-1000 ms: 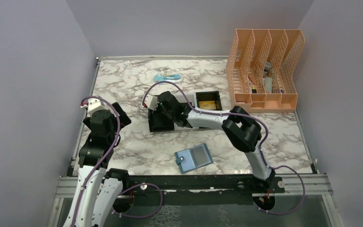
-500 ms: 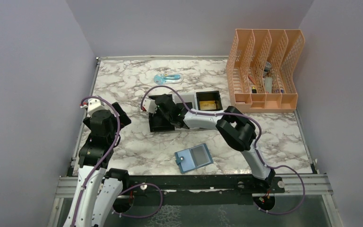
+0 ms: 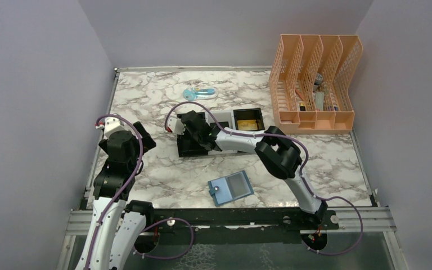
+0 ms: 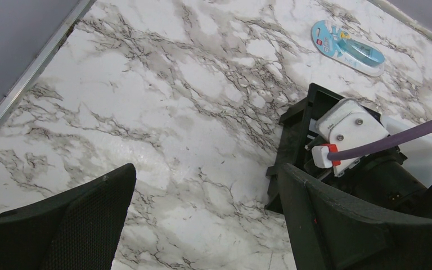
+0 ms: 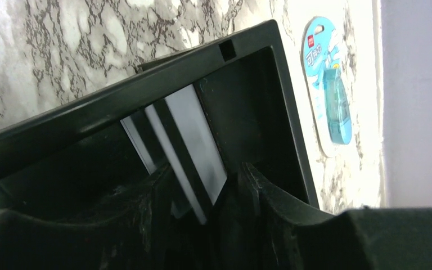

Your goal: Take the credit cards out of the card holder

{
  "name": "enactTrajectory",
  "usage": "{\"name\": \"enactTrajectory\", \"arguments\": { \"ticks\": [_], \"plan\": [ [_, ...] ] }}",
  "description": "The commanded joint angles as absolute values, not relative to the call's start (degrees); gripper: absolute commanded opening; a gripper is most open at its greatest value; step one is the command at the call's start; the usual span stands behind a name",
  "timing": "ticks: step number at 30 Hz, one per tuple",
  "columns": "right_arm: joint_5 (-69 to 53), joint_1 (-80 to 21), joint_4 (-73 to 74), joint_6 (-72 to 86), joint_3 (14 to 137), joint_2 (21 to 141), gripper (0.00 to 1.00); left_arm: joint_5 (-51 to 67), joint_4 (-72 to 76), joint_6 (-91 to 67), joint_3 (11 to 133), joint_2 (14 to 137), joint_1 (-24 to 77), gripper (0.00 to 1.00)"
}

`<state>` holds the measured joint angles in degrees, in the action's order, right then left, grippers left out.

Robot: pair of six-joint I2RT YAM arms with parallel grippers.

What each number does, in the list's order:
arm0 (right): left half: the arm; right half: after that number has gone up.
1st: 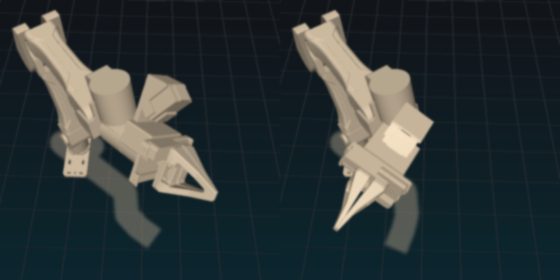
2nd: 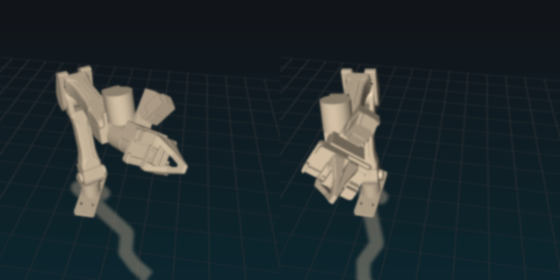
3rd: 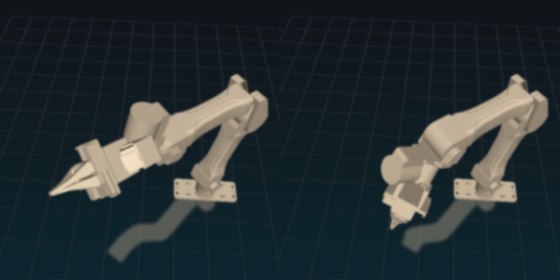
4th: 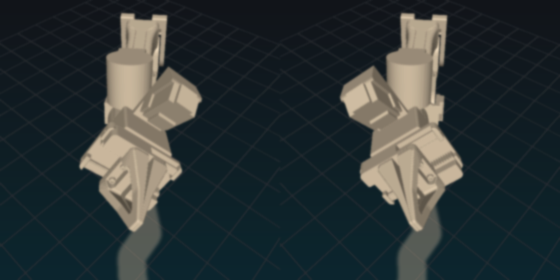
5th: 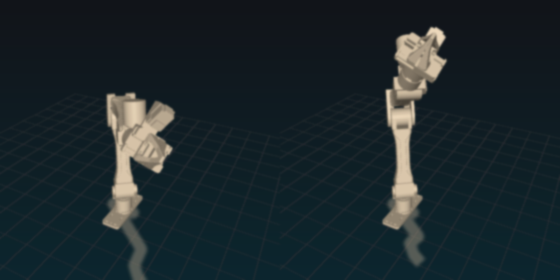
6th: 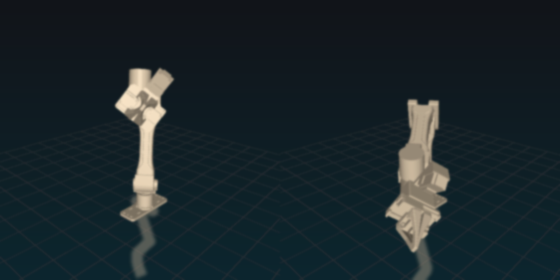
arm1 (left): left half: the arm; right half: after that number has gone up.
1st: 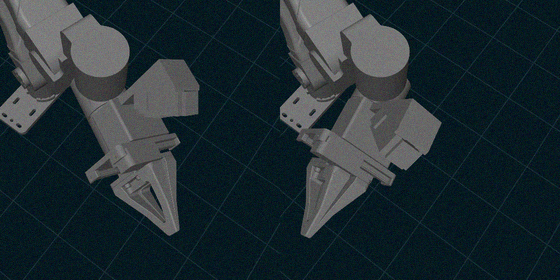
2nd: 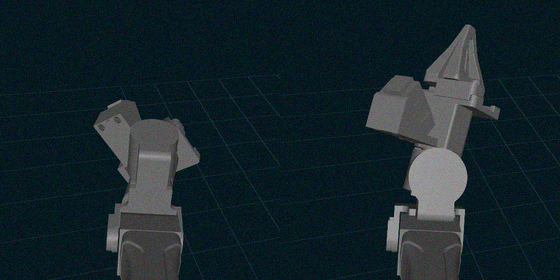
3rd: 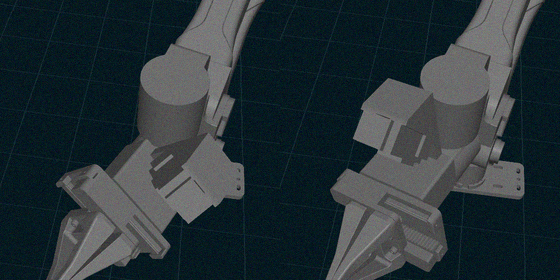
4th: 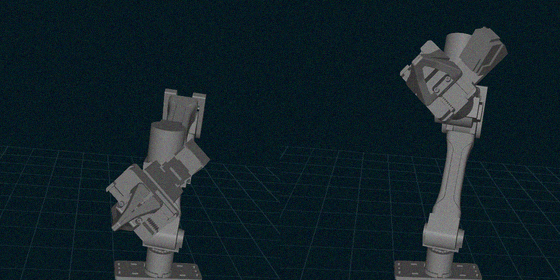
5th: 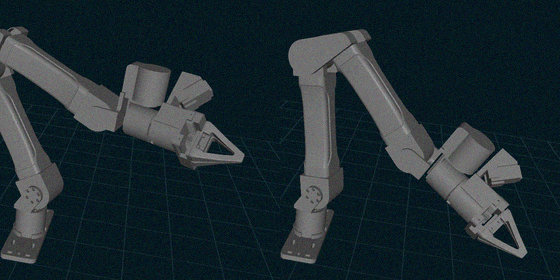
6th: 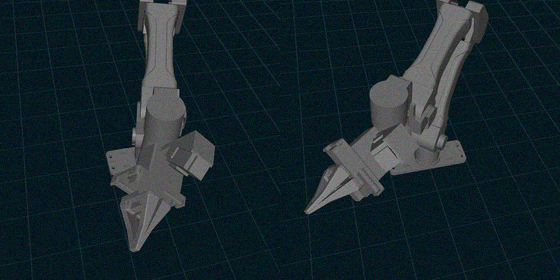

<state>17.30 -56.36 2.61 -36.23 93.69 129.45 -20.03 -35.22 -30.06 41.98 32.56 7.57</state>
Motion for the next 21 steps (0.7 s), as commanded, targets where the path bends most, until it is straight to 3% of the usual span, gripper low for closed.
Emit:
{"name": "enactTrajectory", "arguments": {
  "ticks": [1, 9, 21],
  "plan": [
    [16.79, -56.92, 3.58, -35.2, 94.53, 129.94, 0.5, -20.65, -34.94, -29.88, 41.4, 32.32, 7.29, 0.99],
    [20.42, -56.93, 1.32, -34.97, 94.99, 130.16, 0.52, -20.39, -35.01, -29.76, 41.4, 32.52, 7.3, 0.99],
    [15.28, -56.89, 0.54, -29.72, 95.81, 128.47, 0.54, -20.21, -35.0, -29.78, 41.45, 33.03, 7.3, 0.99]
  ]
}}
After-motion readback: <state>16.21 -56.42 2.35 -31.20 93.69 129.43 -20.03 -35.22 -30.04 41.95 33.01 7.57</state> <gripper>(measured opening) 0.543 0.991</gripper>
